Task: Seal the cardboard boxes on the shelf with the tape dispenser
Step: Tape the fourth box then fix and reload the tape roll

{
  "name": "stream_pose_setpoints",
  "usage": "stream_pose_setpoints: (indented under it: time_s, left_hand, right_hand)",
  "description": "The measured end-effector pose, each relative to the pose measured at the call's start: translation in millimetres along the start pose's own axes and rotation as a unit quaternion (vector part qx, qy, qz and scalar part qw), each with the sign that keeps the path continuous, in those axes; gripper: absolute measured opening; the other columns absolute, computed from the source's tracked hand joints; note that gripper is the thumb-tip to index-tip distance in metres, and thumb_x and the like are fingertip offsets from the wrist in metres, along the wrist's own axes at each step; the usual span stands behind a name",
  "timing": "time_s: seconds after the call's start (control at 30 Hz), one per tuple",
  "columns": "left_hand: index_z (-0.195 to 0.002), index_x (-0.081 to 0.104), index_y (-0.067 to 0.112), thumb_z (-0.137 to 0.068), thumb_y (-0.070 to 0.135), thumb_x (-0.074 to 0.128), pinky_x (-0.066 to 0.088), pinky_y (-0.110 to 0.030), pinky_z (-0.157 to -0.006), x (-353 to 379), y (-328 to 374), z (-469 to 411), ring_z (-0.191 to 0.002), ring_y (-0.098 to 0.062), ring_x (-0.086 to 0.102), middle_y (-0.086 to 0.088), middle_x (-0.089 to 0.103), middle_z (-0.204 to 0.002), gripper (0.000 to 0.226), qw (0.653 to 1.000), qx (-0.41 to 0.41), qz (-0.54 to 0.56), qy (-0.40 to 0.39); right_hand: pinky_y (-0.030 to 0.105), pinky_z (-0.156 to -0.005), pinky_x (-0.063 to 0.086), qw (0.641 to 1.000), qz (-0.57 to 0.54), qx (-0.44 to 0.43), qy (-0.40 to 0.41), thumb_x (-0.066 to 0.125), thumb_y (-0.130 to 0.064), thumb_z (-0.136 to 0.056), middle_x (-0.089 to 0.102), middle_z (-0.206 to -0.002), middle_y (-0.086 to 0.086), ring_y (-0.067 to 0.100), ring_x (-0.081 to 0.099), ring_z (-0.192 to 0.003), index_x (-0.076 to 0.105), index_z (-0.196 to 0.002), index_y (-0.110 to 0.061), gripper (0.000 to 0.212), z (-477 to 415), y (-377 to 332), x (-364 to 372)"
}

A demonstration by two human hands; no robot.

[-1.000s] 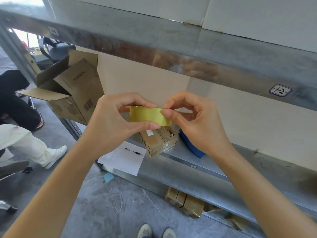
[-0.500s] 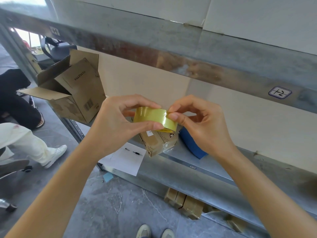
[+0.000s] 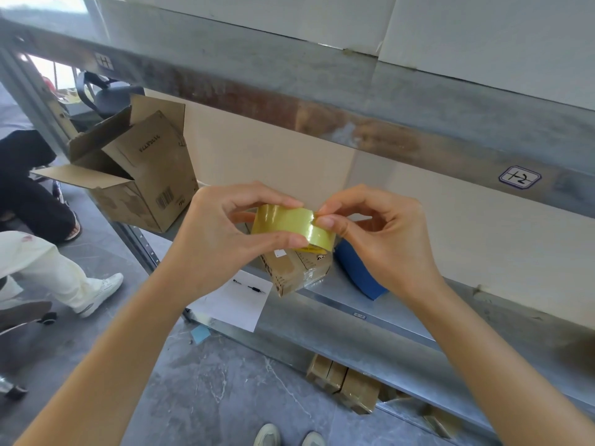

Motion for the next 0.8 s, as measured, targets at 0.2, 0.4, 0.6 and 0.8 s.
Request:
stream_pose_setpoints:
  time_s: [0.2, 0.4, 0.6, 0.8]
  left_hand:
    - [-0.101, 0.072, 0.034, -0.070, 0.040, 0.081, 0.056, -0.024, -0.083, -0.4, 4.8, -1.7, -0.099, -0.016, 0.070, 0.013, 0.074, -0.100, 0.033, 1.000, 0.020, 0.016, 0.014]
    - [-0.101, 0.073, 0.033, -0.069, 0.039, 0.082, 0.058, -0.027, -0.084, -0.9, 11.5, -3.0, -0.099, -0.016, 0.071, 0.012, 0.075, -0.101, 0.034, 0.999, 0.028, 0.021, -0.002]
    - [-0.103, 0.073, 0.031, -0.070, 0.041, 0.081, 0.057, -0.025, -0.082, 1.0, 11.7, -3.4, -0.100, -0.016, 0.070, 0.011, 0.074, -0.103, 0.035, 0.999, 0.034, 0.009, -0.005]
    - [-0.104, 0.073, 0.029, -0.071, 0.039, 0.081, 0.054, -0.022, -0.082, 3.9, 12.6, -4.5, -0.101, -0.017, 0.069, 0.011, 0.074, -0.103, 0.036, 0.999, 0.051, -0.007, 0.004]
  right_hand:
    - [0.013, -0.064, 0.052, 0.999, -0.012, -0.030, 0.019, 0.077, -0.005, -0.080, 0.072, -0.079, -0.018, 0.002, 0.068, -0.075, 0.070, -0.081, -0.028, 0.023, -3.4, -3.1, -2.8]
    - [0.008, -0.063, 0.049, 0.998, 0.012, -0.063, 0.015, 0.075, -0.009, -0.081, 0.069, -0.080, -0.029, -0.002, 0.067, -0.077, 0.069, -0.085, -0.029, 0.022, -1.6, -8.0, -7.3]
    - [0.018, -0.063, 0.053, 0.996, 0.042, -0.075, -0.013, 0.075, -0.018, -0.082, 0.072, -0.083, -0.018, 0.008, 0.069, -0.077, 0.074, -0.087, -0.023, 0.007, -4.7, -3.6, -12.5]
    - [0.039, -0.069, 0.057, 0.996, 0.040, -0.069, -0.036, 0.072, -0.020, -0.084, 0.071, -0.083, -0.003, 0.015, 0.070, -0.078, 0.071, -0.083, -0.020, 0.001, -6.6, 1.4, -16.4]
Point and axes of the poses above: each hand's wrist, its own z-axis away from the middle knuckle, its own x-axis out of the palm, y = z × x, the point moved 1 cm from there along -z, towards the middle knuckle
